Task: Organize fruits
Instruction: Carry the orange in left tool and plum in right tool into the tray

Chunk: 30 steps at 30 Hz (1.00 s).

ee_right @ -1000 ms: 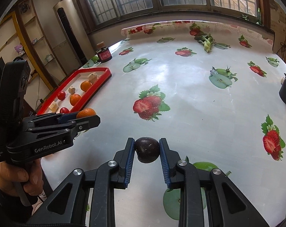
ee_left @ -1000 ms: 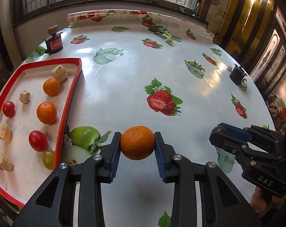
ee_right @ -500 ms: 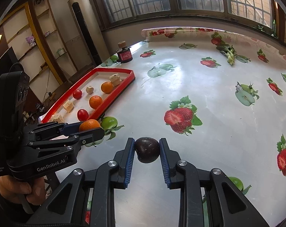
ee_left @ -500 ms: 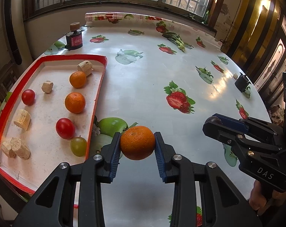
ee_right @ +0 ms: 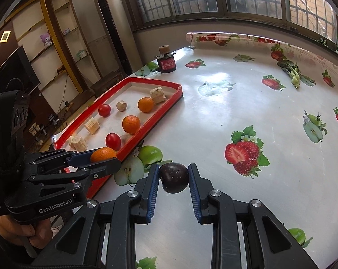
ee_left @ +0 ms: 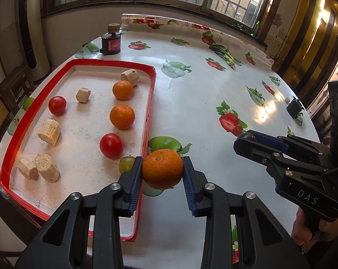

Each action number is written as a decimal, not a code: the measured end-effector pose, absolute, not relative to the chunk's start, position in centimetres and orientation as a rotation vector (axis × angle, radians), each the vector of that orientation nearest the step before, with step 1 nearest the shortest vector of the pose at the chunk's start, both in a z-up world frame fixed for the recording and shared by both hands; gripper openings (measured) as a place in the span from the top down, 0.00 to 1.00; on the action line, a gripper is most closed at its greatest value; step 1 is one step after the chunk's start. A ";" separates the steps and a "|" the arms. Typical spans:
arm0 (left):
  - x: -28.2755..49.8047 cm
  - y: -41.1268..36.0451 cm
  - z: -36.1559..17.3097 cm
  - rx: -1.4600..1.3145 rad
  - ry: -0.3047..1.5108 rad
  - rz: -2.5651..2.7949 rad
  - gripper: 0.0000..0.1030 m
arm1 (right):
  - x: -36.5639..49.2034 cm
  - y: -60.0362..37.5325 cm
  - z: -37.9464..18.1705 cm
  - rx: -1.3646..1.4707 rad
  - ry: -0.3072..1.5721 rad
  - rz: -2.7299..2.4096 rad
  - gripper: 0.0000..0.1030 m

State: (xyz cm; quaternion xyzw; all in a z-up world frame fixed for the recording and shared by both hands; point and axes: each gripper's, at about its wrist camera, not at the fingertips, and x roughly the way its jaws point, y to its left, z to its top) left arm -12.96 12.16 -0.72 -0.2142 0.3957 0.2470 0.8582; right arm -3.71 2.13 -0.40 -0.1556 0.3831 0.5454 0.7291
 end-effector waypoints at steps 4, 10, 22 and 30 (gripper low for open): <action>-13.6 12.9 -0.8 -0.463 0.829 0.533 0.69 | -3.9 3.0 -0.4 -0.348 0.842 1.207 0.74; -14.5 14.2 -1.1 -0.486 0.826 0.556 0.69 | -3.8 4.7 -0.3 -0.356 0.843 1.219 0.74; -15.4 16.9 -1.5 -0.525 0.825 0.596 0.69 | -3.5 9.0 -0.5 -0.371 0.847 1.257 0.74; -15.4 19.4 -1.2 -0.540 0.811 0.624 0.69 | -2.9 12.5 -0.8 -0.377 0.853 1.273 0.74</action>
